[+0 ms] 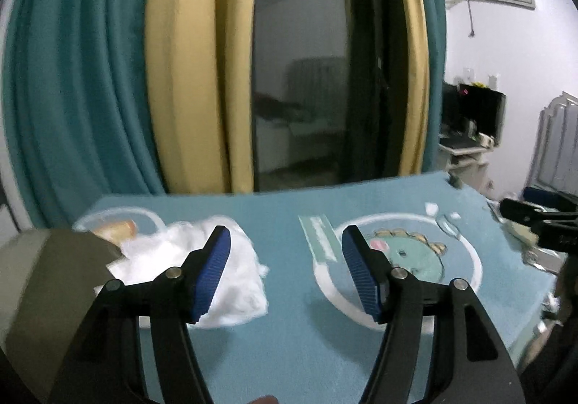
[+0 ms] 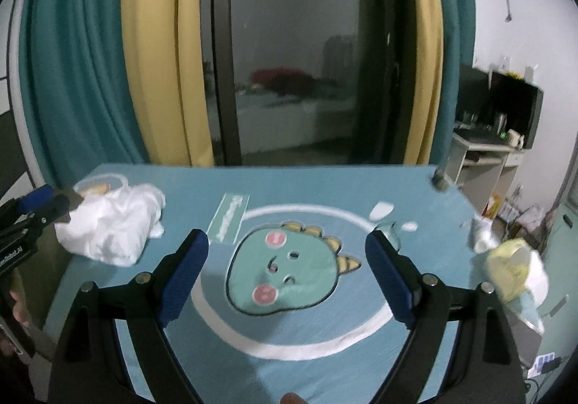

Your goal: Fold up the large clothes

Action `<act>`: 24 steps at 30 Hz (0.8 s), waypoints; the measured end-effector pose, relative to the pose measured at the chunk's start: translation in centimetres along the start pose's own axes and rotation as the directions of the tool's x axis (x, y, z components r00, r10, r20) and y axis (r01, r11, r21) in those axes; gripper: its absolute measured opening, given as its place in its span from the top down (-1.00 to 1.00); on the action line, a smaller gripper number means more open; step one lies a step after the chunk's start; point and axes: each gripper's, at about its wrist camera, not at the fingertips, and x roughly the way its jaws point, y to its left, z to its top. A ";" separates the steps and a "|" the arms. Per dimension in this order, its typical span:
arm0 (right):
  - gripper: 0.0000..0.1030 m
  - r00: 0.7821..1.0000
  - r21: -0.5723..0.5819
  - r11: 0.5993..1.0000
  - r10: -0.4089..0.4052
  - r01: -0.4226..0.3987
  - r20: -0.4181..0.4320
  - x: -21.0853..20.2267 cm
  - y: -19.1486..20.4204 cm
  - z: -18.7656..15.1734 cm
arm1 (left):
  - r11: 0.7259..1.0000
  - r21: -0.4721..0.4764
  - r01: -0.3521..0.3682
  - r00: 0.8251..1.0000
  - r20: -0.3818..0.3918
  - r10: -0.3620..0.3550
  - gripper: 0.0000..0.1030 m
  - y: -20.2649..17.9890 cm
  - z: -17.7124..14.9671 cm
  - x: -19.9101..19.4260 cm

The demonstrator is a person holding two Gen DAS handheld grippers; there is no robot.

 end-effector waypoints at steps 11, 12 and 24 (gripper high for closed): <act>-0.92 0.979 -0.027 0.999 -0.022 0.028 0.200 -6.1 0.9 2.4 | 0.998 -0.052 -0.018 0.988 0.154 0.026 -0.31 1.2 2.2 -4.8; -0.92 0.977 -0.028 0.999 -0.018 0.024 0.212 -6.3 1.2 2.3 | 0.998 -0.060 -0.005 0.988 0.153 0.014 -0.31 1.3 2.0 -5.0; -0.93 0.986 -0.007 1.000 0.001 0.000 0.167 -4.5 3.5 -0.1 | 0.997 -0.082 0.010 0.996 0.093 -0.002 -0.31 3.6 -0.6 -3.8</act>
